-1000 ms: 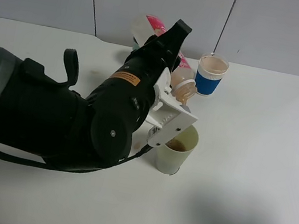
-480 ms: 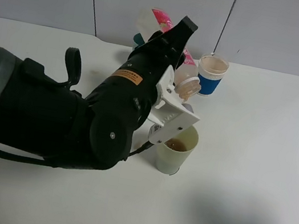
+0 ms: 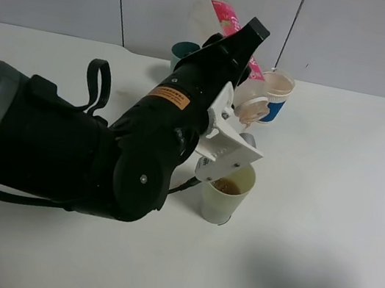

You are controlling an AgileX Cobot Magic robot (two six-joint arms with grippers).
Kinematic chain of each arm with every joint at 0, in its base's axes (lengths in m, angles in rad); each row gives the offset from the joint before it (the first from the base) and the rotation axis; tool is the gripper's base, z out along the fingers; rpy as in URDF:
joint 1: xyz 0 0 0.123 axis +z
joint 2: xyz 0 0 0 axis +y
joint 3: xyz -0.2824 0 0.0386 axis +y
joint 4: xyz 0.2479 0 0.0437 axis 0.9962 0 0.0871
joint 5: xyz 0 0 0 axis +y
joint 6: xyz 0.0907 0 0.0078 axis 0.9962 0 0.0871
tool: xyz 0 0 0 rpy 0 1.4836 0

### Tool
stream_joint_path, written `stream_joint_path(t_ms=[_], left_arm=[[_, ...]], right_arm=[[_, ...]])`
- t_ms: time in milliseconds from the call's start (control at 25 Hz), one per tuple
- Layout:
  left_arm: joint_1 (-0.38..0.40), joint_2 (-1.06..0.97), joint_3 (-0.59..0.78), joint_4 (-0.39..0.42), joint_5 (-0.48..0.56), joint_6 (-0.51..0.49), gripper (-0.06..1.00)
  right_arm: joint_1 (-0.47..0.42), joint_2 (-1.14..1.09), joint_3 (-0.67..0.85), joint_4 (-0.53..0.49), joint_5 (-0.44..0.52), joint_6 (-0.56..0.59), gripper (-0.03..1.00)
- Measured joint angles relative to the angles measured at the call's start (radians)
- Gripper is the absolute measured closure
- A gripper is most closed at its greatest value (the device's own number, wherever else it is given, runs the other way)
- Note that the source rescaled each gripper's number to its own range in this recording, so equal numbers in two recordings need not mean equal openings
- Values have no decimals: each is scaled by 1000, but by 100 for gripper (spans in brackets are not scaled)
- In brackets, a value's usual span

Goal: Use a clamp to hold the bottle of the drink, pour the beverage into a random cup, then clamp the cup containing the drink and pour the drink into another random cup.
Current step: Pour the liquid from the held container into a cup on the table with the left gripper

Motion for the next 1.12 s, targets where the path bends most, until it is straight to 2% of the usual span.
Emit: stream_joint_path(t_ms=[320,480,680,880,1000,1120], left_arm=[[0,0,0,3,0,-11,94],[0,0,0,2,17,-91,94],[0,0,0,-30,105,-323,94],[23,-25,0,-26,258,-598,94],[62,-51,0,18,342,-755,94],[110,-68,3,111,414,-904,94]], right_arm=[[0,0,0,0,0,1,-3],[0,0,0,0,0,1,-3],[0,0,0,0,0,1,-3],[0,0,0,0,0,1,-3],[0,0,0,0,0,1,-3],[0,0,0,0,0,1,-3]])
